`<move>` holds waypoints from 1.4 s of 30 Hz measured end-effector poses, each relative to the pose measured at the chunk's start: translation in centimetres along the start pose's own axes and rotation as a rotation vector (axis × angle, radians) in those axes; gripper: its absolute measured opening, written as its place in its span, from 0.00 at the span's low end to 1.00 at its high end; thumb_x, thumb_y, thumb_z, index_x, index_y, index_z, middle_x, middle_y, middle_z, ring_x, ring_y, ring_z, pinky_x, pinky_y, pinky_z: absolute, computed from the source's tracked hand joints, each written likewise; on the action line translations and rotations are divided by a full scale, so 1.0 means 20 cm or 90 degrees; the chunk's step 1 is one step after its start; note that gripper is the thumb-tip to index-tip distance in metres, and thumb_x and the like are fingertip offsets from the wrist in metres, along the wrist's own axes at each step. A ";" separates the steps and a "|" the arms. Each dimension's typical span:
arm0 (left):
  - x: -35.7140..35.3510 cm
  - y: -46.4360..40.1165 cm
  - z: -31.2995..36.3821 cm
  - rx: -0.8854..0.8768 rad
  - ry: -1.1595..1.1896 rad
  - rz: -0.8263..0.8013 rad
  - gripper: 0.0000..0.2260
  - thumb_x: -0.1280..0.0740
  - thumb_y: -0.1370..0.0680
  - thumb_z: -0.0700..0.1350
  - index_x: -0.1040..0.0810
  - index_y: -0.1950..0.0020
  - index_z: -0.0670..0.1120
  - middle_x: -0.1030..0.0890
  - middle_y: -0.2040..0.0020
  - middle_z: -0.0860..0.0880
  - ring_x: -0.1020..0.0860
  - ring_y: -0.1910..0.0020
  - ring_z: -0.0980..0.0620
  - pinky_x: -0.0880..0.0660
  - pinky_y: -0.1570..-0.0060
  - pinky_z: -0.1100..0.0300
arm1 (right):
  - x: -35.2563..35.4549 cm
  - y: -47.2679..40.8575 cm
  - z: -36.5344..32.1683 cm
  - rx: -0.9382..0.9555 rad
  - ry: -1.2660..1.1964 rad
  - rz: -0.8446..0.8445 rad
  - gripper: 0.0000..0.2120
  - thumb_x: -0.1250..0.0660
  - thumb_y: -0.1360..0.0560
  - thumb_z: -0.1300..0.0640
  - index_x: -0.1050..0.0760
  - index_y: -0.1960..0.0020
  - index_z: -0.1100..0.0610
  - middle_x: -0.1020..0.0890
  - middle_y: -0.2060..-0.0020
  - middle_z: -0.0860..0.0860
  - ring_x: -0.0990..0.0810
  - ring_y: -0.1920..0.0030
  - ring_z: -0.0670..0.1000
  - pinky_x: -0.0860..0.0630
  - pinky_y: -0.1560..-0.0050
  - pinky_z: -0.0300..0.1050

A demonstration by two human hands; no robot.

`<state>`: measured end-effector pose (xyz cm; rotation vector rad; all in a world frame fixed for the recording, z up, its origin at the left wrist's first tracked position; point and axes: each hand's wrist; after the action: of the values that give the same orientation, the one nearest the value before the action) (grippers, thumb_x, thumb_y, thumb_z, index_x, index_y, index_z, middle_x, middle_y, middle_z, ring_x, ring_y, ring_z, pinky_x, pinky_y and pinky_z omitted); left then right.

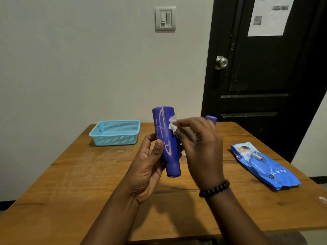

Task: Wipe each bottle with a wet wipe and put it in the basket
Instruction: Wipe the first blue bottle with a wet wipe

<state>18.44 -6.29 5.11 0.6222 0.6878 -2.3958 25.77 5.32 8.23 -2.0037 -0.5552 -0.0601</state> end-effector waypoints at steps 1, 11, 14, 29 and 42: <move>0.00 -0.01 0.00 -0.013 0.021 0.021 0.35 0.22 0.31 0.50 0.31 0.30 0.41 0.18 0.39 0.41 0.18 0.42 0.46 0.20 0.46 0.54 | 0.00 0.06 0.00 0.002 -0.008 -0.013 0.10 0.32 0.27 0.56 0.22 0.46 0.53 0.21 0.50 0.44 0.26 0.46 0.42 0.30 0.46 0.30; 0.01 -0.03 -0.05 0.012 0.053 0.144 0.23 0.33 0.24 0.45 0.29 0.31 0.39 0.20 0.37 0.36 0.18 0.43 0.45 0.20 0.42 0.50 | 0.06 0.25 0.05 -0.021 -0.049 -0.044 0.09 0.31 0.27 0.56 0.21 0.46 0.51 0.20 0.50 0.43 0.23 0.45 0.43 0.26 0.48 0.35; 0.01 -0.03 -0.04 0.023 0.007 0.115 0.19 0.35 0.24 0.45 0.26 0.33 0.43 0.17 0.40 0.41 0.18 0.44 0.47 0.22 0.38 0.47 | 0.07 0.10 0.03 0.008 -0.032 -0.009 0.10 0.33 0.26 0.57 0.22 0.45 0.51 0.21 0.49 0.42 0.24 0.46 0.41 0.26 0.46 0.38; -0.07 -0.05 0.04 -0.028 0.041 0.097 0.14 0.39 0.24 0.45 0.13 0.52 0.46 0.14 0.47 0.45 0.17 0.47 0.51 0.20 0.43 0.55 | -0.03 0.02 -0.01 0.060 0.038 -0.072 0.10 0.33 0.28 0.54 0.20 0.48 0.55 0.20 0.50 0.47 0.24 0.47 0.45 0.33 0.47 0.25; -0.09 -0.02 -0.03 0.026 0.055 0.133 0.14 0.37 0.25 0.44 0.20 0.41 0.43 0.15 0.46 0.43 0.16 0.47 0.51 0.21 0.42 0.53 | -0.05 0.01 -0.01 0.050 0.050 -0.028 0.09 0.33 0.28 0.56 0.20 0.50 0.56 0.20 0.52 0.49 0.25 0.49 0.46 0.33 0.49 0.27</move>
<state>19.63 -4.95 5.87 0.7782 0.5803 -2.2049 24.98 4.73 7.77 -1.9049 -0.5432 -0.1413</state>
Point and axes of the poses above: each hand's wrist, its own y-axis away from the middle knuckle, its own x-axis out of the back of the hand, z = x × y
